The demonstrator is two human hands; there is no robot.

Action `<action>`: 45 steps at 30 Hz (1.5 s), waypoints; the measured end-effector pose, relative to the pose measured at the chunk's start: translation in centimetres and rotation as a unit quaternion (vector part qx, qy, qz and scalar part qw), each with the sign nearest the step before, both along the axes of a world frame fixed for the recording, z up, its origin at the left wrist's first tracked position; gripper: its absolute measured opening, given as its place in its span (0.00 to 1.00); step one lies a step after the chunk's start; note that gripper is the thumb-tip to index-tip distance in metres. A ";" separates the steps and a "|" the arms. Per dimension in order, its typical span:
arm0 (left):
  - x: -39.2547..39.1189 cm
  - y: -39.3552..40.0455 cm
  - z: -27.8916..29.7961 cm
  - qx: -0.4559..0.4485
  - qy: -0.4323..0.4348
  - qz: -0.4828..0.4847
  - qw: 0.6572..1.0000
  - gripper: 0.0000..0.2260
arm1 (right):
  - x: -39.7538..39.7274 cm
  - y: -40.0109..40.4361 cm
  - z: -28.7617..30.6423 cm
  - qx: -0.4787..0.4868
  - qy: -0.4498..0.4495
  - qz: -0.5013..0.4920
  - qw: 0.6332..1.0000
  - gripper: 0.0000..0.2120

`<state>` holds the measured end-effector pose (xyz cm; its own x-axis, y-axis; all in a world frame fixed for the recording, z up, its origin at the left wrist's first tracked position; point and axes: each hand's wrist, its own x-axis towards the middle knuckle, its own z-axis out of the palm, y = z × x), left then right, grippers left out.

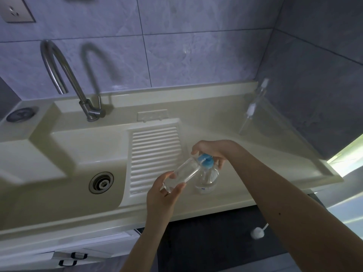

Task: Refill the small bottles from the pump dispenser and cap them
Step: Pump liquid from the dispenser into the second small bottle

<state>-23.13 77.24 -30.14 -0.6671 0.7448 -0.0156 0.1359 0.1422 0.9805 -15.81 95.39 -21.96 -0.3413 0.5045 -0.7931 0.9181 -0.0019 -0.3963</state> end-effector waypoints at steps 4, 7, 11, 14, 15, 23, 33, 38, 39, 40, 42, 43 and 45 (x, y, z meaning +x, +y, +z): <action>-0.1 -0.1 0.1 0.004 0.000 -0.006 1.000 0.10 | -0.3 0.2 -0.3 -0.009 -0.008 0.004 1.000 0.18; -0.1 -0.1 0.1 0.003 0.006 0.001 1.000 0.11 | -0.4 -0.4 -0.1 0.050 -0.019 0.038 0.998 0.23; -0.1 -0.1 0.1 -0.005 0.023 -0.007 1.000 0.11 | -0.2 -0.8 -0.3 0.136 -0.010 0.064 0.989 0.14; -0.2 -0.3 -0.3 -0.011 0.014 -0.013 1.000 0.10 | -0.1 -1.3 -0.2 0.179 0.004 0.078 0.981 0.15; -0.3 -0.3 -0.3 -0.010 0.005 -0.011 1.000 0.10 | -0.2 -1.3 -0.2 0.193 -0.001 0.099 0.976 0.14; -0.3 -0.4 -0.2 -0.008 -0.014 -0.008 1.000 0.10 | -0.2 -0.7 -0.6 0.128 -0.002 0.062 0.990 0.12; -0.3 -0.3 0.1 -0.001 -0.013 -0.005 1.000 0.11 | -0.3 -0.5 -0.1 0.027 -0.015 0.019 0.999 0.31; -0.4 -0.4 -0.1 -0.003 -0.013 -0.007 1.000 0.11 | 0.0 -0.9 -0.3 0.146 -0.001 0.093 0.985 0.14; -0.4 -0.4 -0.2 -0.005 -0.010 -0.006 1.000 0.11 | 0.1 -1.1 -0.3 0.171 -0.003 0.118 0.978 0.14; -0.4 -0.4 -0.2 -0.007 -0.009 -0.006 1.000 0.10 | 0.1 -1.3 -0.2 0.197 -0.008 0.147 0.969 0.15; -0.3 -0.5 -0.3 -0.010 -0.009 -0.006 1.000 0.10 | 0.1 -1.6 0.0 0.234 -0.026 0.191 0.953 0.15; -0.3 -0.4 -0.2 -0.010 -0.008 -0.006 1.000 0.11 | 0.1 -1.6 0.0 0.241 -0.036 0.207 0.948 0.15; -0.4 -0.4 -0.2 -0.011 -0.008 -0.006 1.000 0.11 | 0.0 -1.7 0.2 0.248 -0.039 0.228 0.941 0.14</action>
